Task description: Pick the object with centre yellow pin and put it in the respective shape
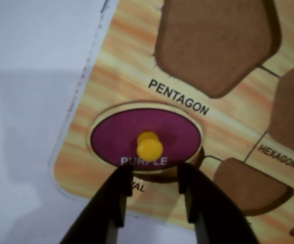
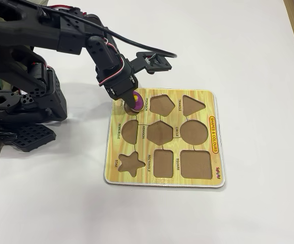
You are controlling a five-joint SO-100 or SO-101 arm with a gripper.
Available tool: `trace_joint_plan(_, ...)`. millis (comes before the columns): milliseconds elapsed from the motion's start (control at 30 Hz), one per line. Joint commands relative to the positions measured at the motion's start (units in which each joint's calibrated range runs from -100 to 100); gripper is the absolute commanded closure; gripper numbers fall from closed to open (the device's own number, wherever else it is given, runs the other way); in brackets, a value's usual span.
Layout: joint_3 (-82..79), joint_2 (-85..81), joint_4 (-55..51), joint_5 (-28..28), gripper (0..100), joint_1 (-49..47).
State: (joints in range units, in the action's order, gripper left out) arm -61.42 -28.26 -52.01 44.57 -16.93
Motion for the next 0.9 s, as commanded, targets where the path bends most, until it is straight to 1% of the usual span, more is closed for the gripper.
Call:
trace_joint_plan(0, 0.4, -1.2, 0.8, 0.1, 89, 0.6)
trace_joint_plan(167, 0.9, -2.7, 0.8, 0.2, 89, 0.9)
trace_joint_plan(367, 0.4, -12.5, 0.8, 0.2, 88, 1.5)
trace_joint_plan(700, 0.4, -21.6, 0.8, 0.5, 88, 10.3)
trace_joint_plan(767, 0.2, -22.9, 0.8, 3.3, 88, 11.3)
trace_joint_plan(867, -3.1, -25.1, 0.8, 9.3, 89, 11.4)
